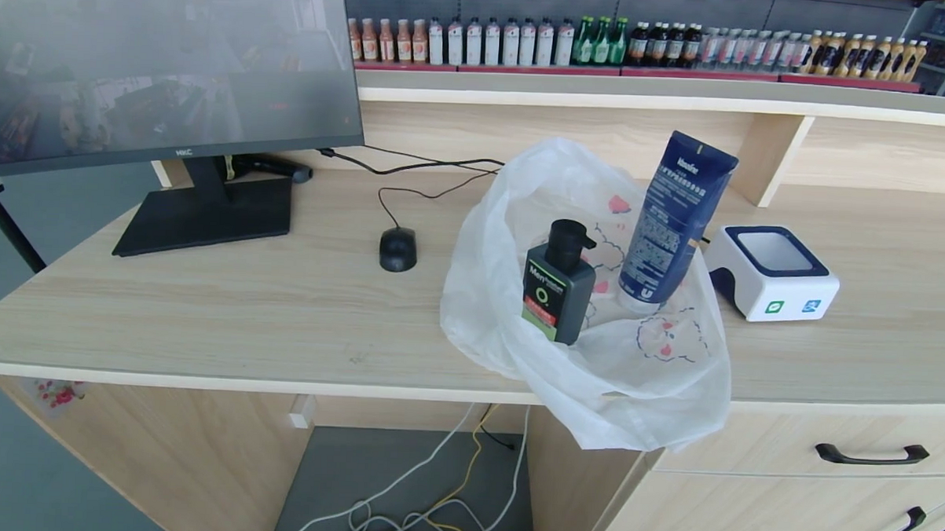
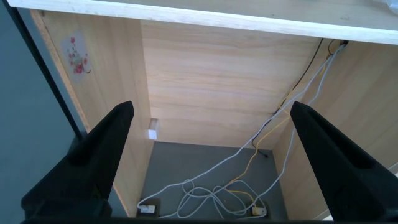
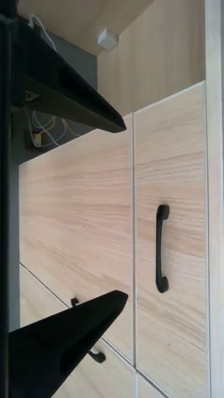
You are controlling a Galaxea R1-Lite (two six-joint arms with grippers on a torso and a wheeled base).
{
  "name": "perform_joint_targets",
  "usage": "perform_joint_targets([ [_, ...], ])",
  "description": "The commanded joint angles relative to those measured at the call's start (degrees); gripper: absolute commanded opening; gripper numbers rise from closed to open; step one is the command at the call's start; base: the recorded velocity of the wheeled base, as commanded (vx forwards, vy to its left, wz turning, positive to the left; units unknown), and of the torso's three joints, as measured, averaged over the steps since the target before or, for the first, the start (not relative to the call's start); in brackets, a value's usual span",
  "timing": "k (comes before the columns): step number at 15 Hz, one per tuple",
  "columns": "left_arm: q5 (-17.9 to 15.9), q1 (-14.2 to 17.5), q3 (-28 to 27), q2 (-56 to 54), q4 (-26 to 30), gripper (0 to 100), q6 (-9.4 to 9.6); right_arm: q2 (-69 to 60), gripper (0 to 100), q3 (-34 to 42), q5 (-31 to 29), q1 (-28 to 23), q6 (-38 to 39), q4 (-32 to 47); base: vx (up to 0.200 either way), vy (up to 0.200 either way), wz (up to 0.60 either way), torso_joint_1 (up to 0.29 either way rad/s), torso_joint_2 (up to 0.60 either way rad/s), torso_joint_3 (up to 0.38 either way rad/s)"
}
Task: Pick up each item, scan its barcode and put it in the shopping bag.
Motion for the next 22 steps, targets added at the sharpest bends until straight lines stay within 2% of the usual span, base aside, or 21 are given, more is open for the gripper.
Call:
perform_joint_targets([
  [1,0.00,-0.09,0.00,-0.02,0.00,100,0.01,2.46,100,0.06,-0.06,-2.95,0.20,-0.02,0.000,0.000,0.00,0.000,0.00,0.000],
  [4,0.00,0.00,0.00,-0.02,0.00,100,-0.08,1.41,100,0.06,0.03,-5.59,-0.42,-0.11,0.000,0.000,0.00,0.000,0.00,0.000],
  [5,0.00,0.00,0.00,-0.02,0.00,100,-0.08,0.70,100,1.12,-3.66,-5.94,0.46,-1.96,0.000,0.000,0.00,0.000,0.00,0.000],
  [6,0.00,0.00,0.00,-0.02,0.00,100,-0.17,0.70,100,1.65,-4.45,-5.85,1.69,-3.10,0.000,0.000,0.00,0.000,0.00,0.000],
  [8,0.00,-0.09,0.00,-0.02,0.00,100,-0.08,0.70,100,2.00,2.14,-5.33,1.61,-3.36,0.000,0.000,0.00,0.000,0.00,0.000],
  [9,0.00,0.00,0.00,-0.02,0.00,100,-0.17,0.70,100,1.91,1.26,-5.33,1.43,-3.45,0.000,0.000,0.00,0.000,0.00,0.000],
  [10,0.00,0.00,0.00,-0.02,0.00,100,-0.08,1.67,100,1.65,-5.42,-7.44,3.19,-2.92,0.000,0.000,0.00,0.000,0.00,0.000],
  [11,0.00,0.00,0.00,-0.02,0.00,100,0.01,3.78,100,1.65,-5.33,-10.78,4.07,-2.84,0.000,0.000,0.00,0.000,0.00,0.000],
  [12,0.00,-0.09,0.00,-0.02,0.00,100,0.01,3.08,100,1.65,-4.89,-11.04,3.19,-2.84,0.000,0.000,0.00,0.000,0.00,0.000],
  [13,0.00,-0.09,0.00,-0.02,0.00,100,-0.08,-0.09,100,1.73,-3.66,-8.05,2.57,-3.10,0.000,0.000,0.00,0.000,0.00,0.000],
  [16,0.00,-0.09,0.00,-0.02,0.00,100,-0.17,-4.31,100,1.73,-4.63,-10.95,2.57,-3.01,0.000,0.000,0.00,0.000,0.00,0.000],
  [18,0.00,0.00,0.00,-0.02,0.00,100,-0.08,-4.57,100,1.82,-4.89,-11.04,2.66,-3.19,0.000,0.000,0.00,0.000,0.00,0.000],
  [20,0.00,-0.09,0.00,-0.02,0.00,100,0.01,-4.57,100,1.91,0.56,-10.95,2.22,-3.28,0.000,0.000,0.00,0.000,0.00,0.000],
  [21,0.00,0.00,0.00,-0.02,0.00,100,-0.08,-4.66,100,2.08,9.43,-10.95,2.31,-2.48,0.000,0.000,0.00,0.000,0.00,0.000],
  [22,0.00,-0.09,0.00,-0.02,0.00,100,0.01,-4.66,100,2.08,13.48,-10.95,1.61,-1.34,0.000,0.000,0.00,0.000,0.00,0.000],
])
